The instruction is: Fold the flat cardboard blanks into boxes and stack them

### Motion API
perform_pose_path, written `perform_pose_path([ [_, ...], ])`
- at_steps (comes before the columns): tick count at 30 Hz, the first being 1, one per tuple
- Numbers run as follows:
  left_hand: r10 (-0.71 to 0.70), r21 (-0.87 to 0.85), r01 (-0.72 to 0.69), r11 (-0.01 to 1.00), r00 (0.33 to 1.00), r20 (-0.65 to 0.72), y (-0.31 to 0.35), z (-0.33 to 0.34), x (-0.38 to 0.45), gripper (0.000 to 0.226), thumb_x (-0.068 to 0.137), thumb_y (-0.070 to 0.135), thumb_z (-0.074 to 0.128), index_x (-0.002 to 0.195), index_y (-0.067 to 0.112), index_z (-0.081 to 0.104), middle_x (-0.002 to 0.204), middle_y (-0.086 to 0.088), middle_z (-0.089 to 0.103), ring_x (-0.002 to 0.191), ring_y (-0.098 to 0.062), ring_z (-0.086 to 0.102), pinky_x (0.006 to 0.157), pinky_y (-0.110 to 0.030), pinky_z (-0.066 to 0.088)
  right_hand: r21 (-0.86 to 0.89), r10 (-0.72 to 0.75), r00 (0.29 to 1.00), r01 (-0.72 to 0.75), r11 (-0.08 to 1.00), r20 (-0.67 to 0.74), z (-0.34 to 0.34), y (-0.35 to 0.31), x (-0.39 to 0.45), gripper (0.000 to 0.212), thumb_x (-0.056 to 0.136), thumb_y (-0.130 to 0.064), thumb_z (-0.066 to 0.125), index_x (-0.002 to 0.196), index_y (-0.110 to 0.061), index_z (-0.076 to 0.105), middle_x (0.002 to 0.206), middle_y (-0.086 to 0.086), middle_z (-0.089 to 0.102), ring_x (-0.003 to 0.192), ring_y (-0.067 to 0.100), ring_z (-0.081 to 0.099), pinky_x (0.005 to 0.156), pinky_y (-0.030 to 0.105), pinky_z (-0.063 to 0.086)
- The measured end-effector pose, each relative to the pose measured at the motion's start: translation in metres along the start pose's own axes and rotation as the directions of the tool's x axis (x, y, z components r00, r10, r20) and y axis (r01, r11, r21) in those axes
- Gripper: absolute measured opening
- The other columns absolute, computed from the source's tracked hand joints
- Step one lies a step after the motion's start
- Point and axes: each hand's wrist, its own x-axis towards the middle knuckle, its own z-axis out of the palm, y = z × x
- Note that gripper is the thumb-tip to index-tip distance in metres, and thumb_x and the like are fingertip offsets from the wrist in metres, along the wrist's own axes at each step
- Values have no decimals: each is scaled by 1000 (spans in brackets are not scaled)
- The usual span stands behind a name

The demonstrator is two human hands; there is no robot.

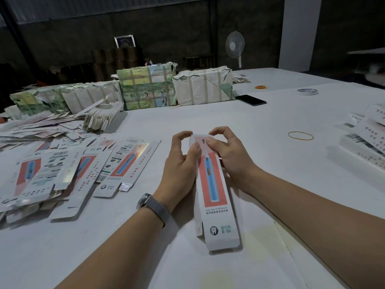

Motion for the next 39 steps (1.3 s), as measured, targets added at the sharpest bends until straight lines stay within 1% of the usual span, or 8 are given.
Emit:
perform_pose_path([
  [9,68,-65,-78,995,987,-144,8,-6,2,41,90,53,58,127,40,45,88,-7,75,70,-21,76,60,-39,62,-574,-16,973,149,805,230,-2,-28,-7,81,77,-58,64,149,-33,35,104,-17,55,83,3,62,64,11,48],
  [13,132,-120,-134,984,991,-28,4,-5,1,31,91,56,51,122,58,47,71,1,72,51,-10,63,44,-25,51,-626,22,969,141,767,246,-9,-42,-15,68,82,-46,71,143,-37,43,93,-21,56,81,3,61,63,20,46],
  [18,207,-151,-200,968,978,31,-1,-3,8,34,93,57,44,125,70,42,74,-9,70,46,-24,61,38,-24,45,-759,-64,997,74,647,42,-71,-82,-34,70,83,-45,69,147,-43,42,98,-25,56,83,-2,57,65,13,40],
  [23,183,-90,-177,980,982,55,-18,-3,16,36,90,64,49,126,66,45,67,-5,68,41,-26,59,39,-27,45,-980,-95,982,-152,127,-165,-162,-135,-68,58,83,-44,62,140,-39,51,107,-5,59,99,21,57,84,38,51],
  [27,93,-58,-86,995,988,121,-26,-8,19,70,73,90,51,134,55,49,66,-5,68,42,-32,60,42,-21,46,-922,-76,943,-331,-200,-323,-234,-149,-89,20,81,-45,60,83,-26,56,91,-2,50,89,25,56,70,37,49],
  [30,36,-13,-35,999,984,172,-29,-9,19,79,69,95,49,134,50,51,66,-4,68,42,-32,61,36,-23,43,-861,-94,932,-360,-358,-351,-269,-139,-99,27,87,-46,60,78,-25,45,102,-1,44,99,23,49,66,31,40],
  [34,-21,31,16,999,983,183,-30,-11,17,81,66,95,50,132,48,55,66,-5,67,45,-33,62,30,-36,38,-822,-127,922,-385,-419,-367,-289,-127,-97,36,95,-56,53,105,-23,63,119,4,47,112,26,45,79,36,43],
  [39,-32,37,27,999,991,133,-21,-6,11,43,87,66,54,124,45,63,66,-5,64,42,-24,55,40,-32,38,-885,-224,920,-375,-275,-320,-275,-118,-85,34,97,-37,55,129,-26,60,126,0,49,119,22,41,90,38,46],
])
